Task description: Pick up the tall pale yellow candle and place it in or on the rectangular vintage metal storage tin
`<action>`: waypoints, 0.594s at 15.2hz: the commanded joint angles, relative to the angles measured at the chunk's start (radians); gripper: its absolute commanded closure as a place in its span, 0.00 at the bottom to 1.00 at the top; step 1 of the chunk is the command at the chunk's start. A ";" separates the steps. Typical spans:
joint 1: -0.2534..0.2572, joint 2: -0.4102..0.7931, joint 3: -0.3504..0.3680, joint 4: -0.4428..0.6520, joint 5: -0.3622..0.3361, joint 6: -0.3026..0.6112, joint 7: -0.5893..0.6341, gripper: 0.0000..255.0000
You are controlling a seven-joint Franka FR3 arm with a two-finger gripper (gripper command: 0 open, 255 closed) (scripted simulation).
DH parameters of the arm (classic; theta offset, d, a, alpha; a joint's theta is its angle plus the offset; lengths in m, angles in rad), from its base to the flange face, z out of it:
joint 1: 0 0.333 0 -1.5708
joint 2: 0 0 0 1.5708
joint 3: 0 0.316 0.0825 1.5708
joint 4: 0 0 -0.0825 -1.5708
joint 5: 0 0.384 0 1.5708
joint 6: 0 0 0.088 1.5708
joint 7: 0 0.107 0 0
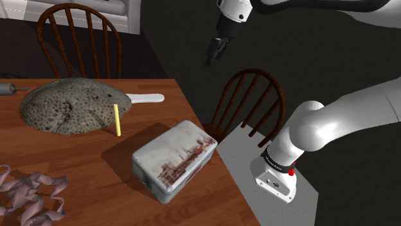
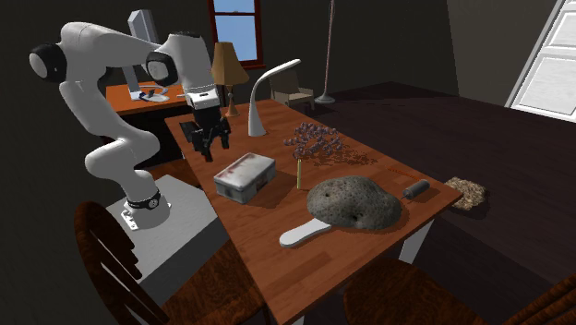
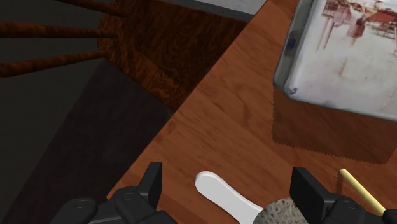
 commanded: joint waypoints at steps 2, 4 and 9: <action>0.018 0.069 0.047 0.018 0.014 0.057 0.041 0.00; 0.028 0.120 0.079 0.036 0.018 0.094 0.070 0.00; 0.049 0.260 0.157 0.100 0.008 0.177 0.145 0.00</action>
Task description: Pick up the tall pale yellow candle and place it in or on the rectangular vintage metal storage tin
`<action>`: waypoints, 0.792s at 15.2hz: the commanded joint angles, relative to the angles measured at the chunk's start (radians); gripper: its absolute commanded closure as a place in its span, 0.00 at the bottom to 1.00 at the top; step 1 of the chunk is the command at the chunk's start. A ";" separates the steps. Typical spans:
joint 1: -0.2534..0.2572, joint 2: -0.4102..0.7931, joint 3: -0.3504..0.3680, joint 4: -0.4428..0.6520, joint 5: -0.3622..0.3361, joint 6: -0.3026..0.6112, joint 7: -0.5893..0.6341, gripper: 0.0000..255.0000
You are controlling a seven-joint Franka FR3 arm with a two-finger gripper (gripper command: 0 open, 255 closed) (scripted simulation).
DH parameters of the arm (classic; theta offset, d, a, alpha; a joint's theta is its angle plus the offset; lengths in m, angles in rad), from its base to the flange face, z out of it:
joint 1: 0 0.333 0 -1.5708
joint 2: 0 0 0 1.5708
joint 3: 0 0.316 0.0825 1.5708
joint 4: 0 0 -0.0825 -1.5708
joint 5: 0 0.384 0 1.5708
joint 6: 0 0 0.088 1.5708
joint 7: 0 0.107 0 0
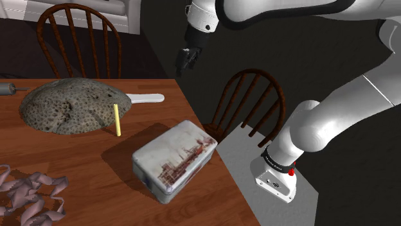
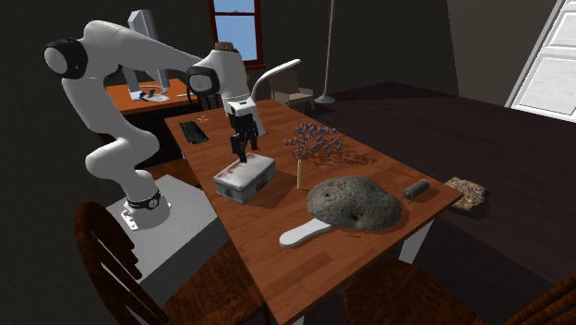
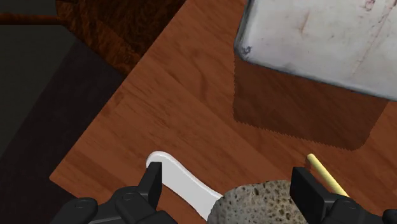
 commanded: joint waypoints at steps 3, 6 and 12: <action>0.014 0.125 0.063 0.064 -0.026 0.066 0.069 0.00; 0.026 0.222 0.105 0.124 -0.062 0.101 0.125 0.00; 0.068 0.429 0.168 0.275 -0.172 0.143 0.246 0.00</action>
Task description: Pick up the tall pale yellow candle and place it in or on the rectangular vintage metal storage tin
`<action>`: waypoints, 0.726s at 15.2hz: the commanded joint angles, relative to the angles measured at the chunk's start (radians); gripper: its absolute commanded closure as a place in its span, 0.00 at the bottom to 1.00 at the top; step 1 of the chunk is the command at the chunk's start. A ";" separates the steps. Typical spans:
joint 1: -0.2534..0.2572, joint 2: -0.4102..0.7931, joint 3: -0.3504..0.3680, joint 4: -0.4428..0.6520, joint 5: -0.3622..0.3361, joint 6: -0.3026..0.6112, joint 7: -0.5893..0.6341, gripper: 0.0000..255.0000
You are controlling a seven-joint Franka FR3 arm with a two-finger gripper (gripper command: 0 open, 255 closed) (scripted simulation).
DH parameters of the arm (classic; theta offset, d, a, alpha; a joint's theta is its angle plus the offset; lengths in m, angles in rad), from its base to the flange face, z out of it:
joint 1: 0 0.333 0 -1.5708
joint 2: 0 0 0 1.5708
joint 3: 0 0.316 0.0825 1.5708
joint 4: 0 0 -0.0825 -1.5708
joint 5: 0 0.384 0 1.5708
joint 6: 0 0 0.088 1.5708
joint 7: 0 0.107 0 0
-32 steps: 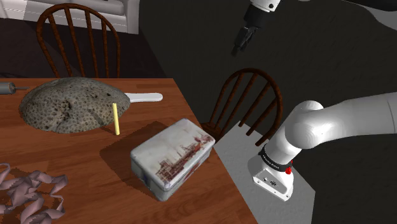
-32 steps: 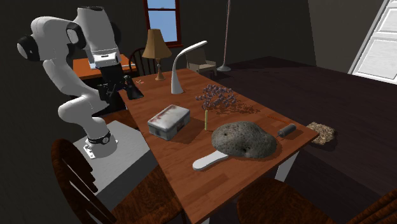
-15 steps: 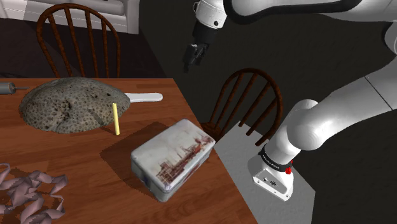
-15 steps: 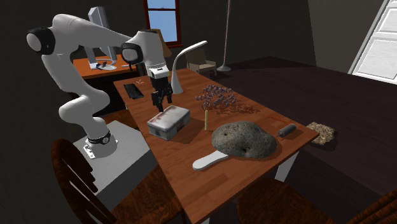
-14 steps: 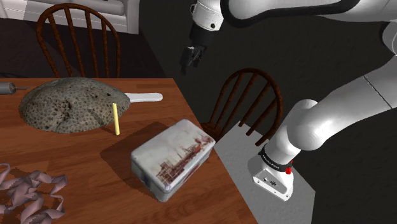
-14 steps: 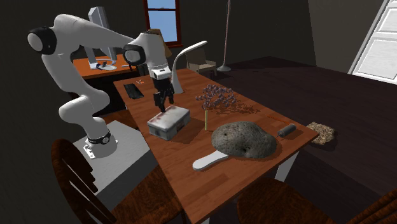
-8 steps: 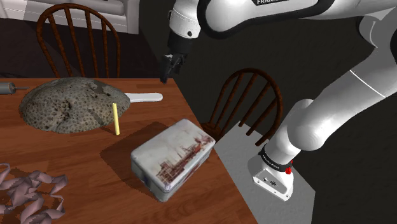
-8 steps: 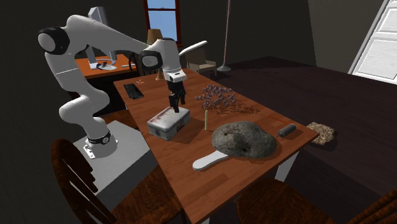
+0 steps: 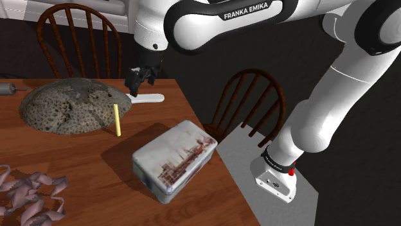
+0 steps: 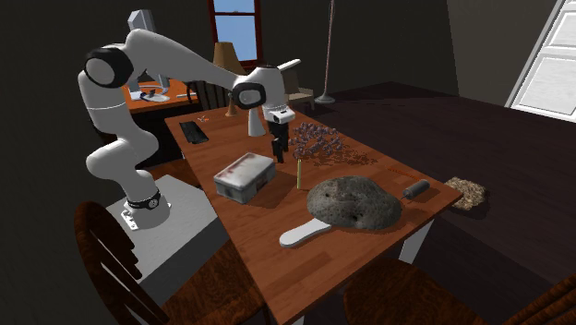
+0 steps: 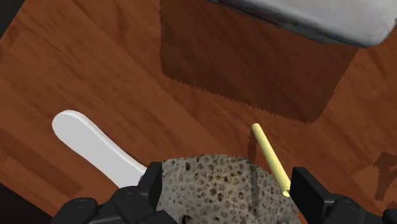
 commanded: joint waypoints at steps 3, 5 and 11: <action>0.045 0.142 0.022 0.118 -0.084 0.008 0.077 0.00; 0.076 0.215 0.025 0.186 -0.126 0.005 0.113 0.00; 0.101 0.289 0.014 0.204 -0.171 0.052 0.143 0.00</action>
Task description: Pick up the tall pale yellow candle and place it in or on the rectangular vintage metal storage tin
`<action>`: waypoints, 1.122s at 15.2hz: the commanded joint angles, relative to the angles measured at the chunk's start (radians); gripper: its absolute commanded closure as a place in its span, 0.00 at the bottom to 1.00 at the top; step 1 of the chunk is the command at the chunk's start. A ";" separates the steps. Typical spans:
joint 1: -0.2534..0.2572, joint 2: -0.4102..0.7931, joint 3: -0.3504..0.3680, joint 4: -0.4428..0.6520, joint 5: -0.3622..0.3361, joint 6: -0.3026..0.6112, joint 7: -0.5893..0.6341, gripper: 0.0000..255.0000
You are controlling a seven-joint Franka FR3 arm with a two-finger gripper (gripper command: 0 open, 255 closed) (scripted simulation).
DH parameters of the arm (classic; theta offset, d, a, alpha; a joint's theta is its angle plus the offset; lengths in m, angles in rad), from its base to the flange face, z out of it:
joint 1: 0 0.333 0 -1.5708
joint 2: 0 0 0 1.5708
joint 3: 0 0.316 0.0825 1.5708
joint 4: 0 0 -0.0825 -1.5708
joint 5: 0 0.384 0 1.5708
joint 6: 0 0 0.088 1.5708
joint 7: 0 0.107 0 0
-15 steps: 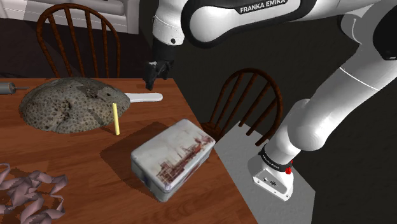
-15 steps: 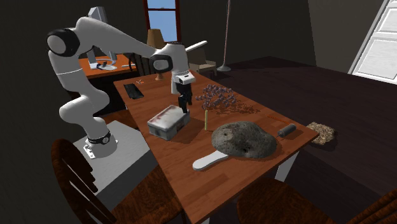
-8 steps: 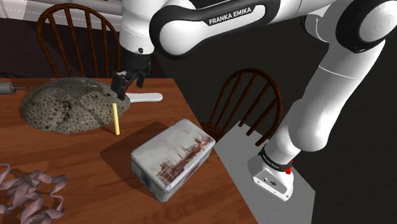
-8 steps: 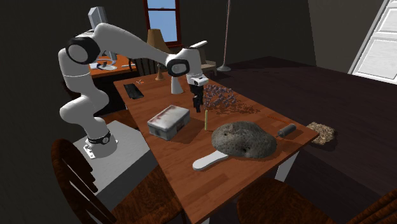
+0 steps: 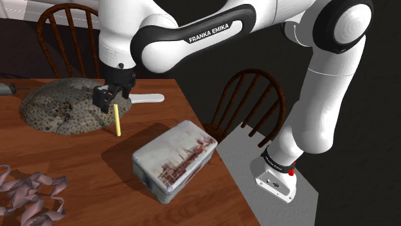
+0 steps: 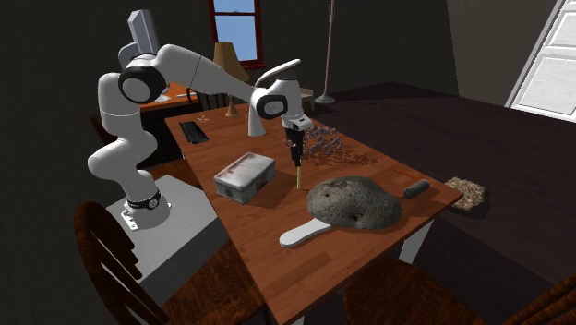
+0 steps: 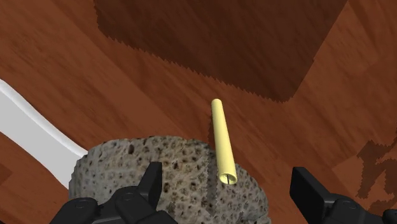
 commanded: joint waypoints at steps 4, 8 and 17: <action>0.008 0.032 -0.008 -0.008 -0.021 0.037 0.015 0.00; 0.008 0.032 -0.008 -0.008 -0.021 0.037 0.015 0.00; 0.008 0.032 -0.008 -0.008 -0.021 0.037 0.015 1.00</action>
